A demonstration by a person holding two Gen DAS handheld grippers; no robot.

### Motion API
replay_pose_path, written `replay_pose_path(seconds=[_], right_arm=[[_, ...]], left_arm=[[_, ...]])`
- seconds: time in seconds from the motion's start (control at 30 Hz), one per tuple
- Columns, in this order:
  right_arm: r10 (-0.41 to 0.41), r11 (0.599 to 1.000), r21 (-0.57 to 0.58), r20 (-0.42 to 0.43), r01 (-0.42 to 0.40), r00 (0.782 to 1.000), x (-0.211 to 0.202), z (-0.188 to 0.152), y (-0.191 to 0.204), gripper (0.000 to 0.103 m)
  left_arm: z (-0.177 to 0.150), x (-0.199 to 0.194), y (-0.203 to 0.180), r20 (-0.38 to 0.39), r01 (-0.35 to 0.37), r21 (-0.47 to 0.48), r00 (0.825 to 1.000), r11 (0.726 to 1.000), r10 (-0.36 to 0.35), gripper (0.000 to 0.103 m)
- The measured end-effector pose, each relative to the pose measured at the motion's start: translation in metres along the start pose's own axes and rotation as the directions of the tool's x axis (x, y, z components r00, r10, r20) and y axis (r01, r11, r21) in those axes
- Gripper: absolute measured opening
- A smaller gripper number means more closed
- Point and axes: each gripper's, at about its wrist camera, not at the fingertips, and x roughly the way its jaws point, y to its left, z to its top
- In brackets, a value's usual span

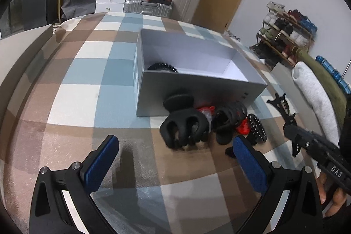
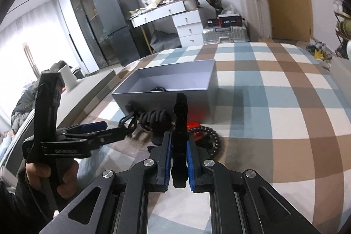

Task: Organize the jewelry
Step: 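Grasp the large black claw clip with the left tool while the right tool lifts its clip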

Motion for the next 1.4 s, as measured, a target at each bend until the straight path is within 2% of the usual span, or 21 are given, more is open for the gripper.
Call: replay_pose_path(seconds=[0.1,0.2,0.3,0.37,0.4,0.47,0.8,1.03,1.2,1.4], right_arm=[[0.000,1.000,0.011,0.002,0.000,1.000,-0.003,0.000,-0.004,0.012],[-0.002,1.000,0.024,0.007,0.002,1.000,-0.006,0.002,-0.006,0.012],[0.005,1.000,0.026,0.009,-0.005,1.000,-0.009,0.001,-0.007,0.012],[0.009,1.000,0.026,0.010,-0.009,1.000,-0.010,0.002,-0.007,0.012],[0.011,0.999,0.030,0.012,-0.011,1.000,-0.011,0.002,-0.007,0.012],[0.013,0.999,0.030,0.011,-0.013,1.000,-0.011,0.002,-0.007,0.012],[0.016,1.000,0.026,0.016,-0.016,1.000,-0.011,0.002,-0.006,0.012],[0.013,1.000,0.011,0.012,-0.013,1.000,-0.008,0.001,-0.002,0.012],[0.015,1.000,0.006,0.012,-0.015,1.000,-0.006,0.001,0.001,0.012],[0.020,1.000,-0.007,0.020,-0.019,1.000,-0.004,0.003,0.004,0.012]], left_arm=[[0.003,0.007,-0.006,-0.028,0.029,0.026,0.999,0.999,-0.029,0.098],[0.005,0.012,-0.013,-0.049,0.003,0.066,0.999,0.998,0.001,0.092],[0.006,0.018,-0.017,-0.066,-0.010,0.093,0.998,0.996,0.016,0.078],[0.006,0.019,-0.017,-0.062,-0.032,0.102,0.997,0.994,0.038,0.064],[0.006,0.018,-0.017,-0.060,-0.038,0.103,0.997,0.994,0.045,0.061],[0.006,0.017,-0.015,-0.056,-0.034,0.097,0.998,0.995,0.040,0.045],[-0.003,-0.015,-0.015,0.049,-0.064,0.117,0.997,0.991,0.059,0.044],[-0.002,-0.021,-0.007,0.088,-0.041,0.083,0.996,0.996,0.034,0.044],[-0.001,-0.022,-0.007,0.095,-0.047,0.077,0.995,0.996,0.040,0.044],[0.001,-0.030,-0.009,0.142,-0.057,0.088,0.989,0.995,0.044,0.044]])
